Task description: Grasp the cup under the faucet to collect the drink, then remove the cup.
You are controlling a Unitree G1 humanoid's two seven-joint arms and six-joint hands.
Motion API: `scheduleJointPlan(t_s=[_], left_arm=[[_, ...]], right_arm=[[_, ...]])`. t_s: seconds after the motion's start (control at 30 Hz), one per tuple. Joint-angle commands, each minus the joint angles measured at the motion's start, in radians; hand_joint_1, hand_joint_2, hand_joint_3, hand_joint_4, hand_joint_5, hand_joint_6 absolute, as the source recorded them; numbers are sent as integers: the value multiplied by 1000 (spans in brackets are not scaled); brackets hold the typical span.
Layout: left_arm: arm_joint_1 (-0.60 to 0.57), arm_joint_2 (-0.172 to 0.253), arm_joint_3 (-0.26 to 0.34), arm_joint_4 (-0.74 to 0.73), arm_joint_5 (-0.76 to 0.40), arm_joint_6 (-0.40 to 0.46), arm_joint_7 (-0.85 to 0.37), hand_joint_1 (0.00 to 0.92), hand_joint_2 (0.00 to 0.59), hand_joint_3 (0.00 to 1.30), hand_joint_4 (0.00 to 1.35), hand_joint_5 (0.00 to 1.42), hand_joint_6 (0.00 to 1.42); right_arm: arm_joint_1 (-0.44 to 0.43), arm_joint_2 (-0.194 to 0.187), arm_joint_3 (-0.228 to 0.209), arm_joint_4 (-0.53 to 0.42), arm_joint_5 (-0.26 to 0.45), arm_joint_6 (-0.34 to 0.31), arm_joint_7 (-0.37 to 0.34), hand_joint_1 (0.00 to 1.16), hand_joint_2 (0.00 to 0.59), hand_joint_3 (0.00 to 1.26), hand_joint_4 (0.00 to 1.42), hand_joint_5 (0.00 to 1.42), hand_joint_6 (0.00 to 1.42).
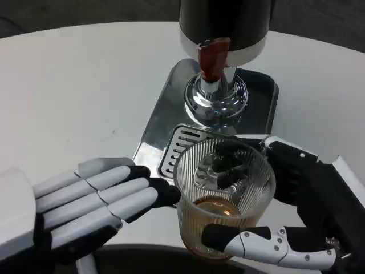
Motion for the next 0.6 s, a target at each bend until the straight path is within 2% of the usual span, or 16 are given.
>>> scheduleJointPlan(t_s=[0.03, 0.6], left_arm=[[8, 7, 5, -10, -8, 5, -11, 0, 52, 4, 0, 1, 0], [3, 8, 4, -1, -13, 20, -14, 0, 56, 24, 0, 0, 0]], right_arm=[[3, 2, -2, -31, 20, -4, -2, 928, 169, 554, 675, 755, 651], [-3, 1, 5, -31, 17, -4, -1, 927, 170, 554, 677, 755, 651]])
